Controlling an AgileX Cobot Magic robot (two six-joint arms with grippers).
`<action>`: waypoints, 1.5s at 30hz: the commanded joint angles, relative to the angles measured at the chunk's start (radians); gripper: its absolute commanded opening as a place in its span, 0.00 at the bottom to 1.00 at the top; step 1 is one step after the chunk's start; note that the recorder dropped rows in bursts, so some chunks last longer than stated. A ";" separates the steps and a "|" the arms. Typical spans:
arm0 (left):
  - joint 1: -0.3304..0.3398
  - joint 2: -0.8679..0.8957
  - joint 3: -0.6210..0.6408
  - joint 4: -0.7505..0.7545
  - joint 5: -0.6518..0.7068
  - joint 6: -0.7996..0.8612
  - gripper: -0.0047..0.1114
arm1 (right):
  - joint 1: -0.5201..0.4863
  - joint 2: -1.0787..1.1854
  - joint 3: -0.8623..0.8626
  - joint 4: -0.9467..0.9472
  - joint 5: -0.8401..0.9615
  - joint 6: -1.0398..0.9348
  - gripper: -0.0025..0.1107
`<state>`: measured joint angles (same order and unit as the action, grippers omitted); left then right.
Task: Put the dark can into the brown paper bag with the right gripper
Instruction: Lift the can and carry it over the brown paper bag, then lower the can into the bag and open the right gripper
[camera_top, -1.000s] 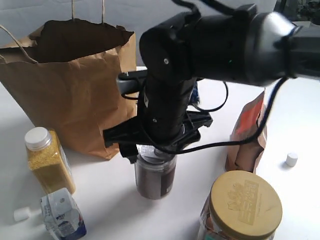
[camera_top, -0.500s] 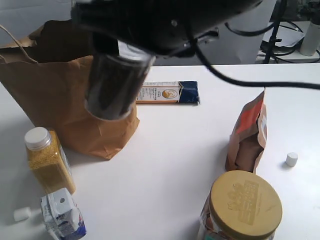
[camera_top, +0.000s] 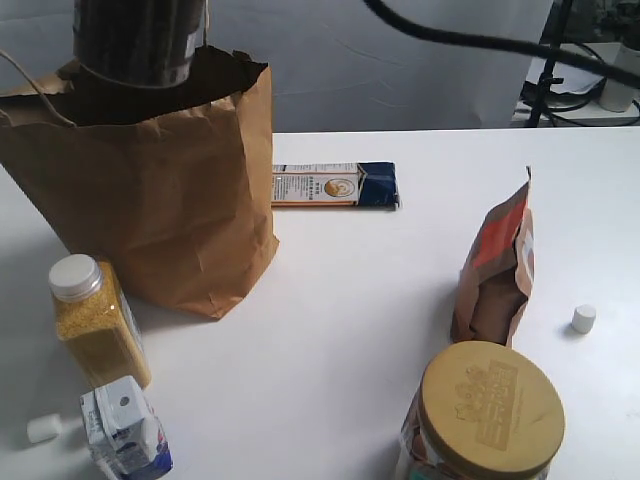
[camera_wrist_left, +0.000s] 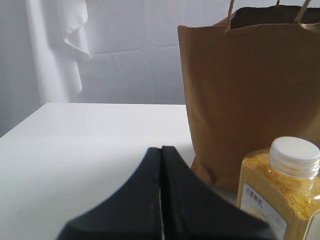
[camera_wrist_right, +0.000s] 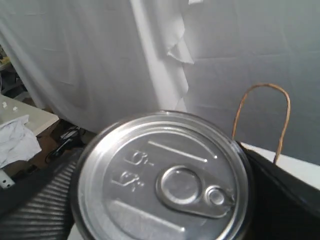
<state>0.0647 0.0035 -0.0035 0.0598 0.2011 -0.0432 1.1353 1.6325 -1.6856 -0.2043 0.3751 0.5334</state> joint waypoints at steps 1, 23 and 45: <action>-0.005 -0.003 0.004 0.003 -0.014 -0.002 0.04 | -0.027 0.143 -0.208 -0.036 0.018 -0.032 0.02; -0.005 -0.003 0.004 0.003 -0.014 -0.002 0.04 | -0.068 0.620 -0.597 -0.004 0.183 -0.122 0.02; -0.005 -0.003 0.004 0.003 -0.014 -0.002 0.04 | -0.033 0.461 -0.597 -0.012 0.346 -0.187 0.40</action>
<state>0.0647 0.0035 -0.0035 0.0598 0.2011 -0.0432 1.0819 2.1656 -2.2752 -0.1696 0.6589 0.3145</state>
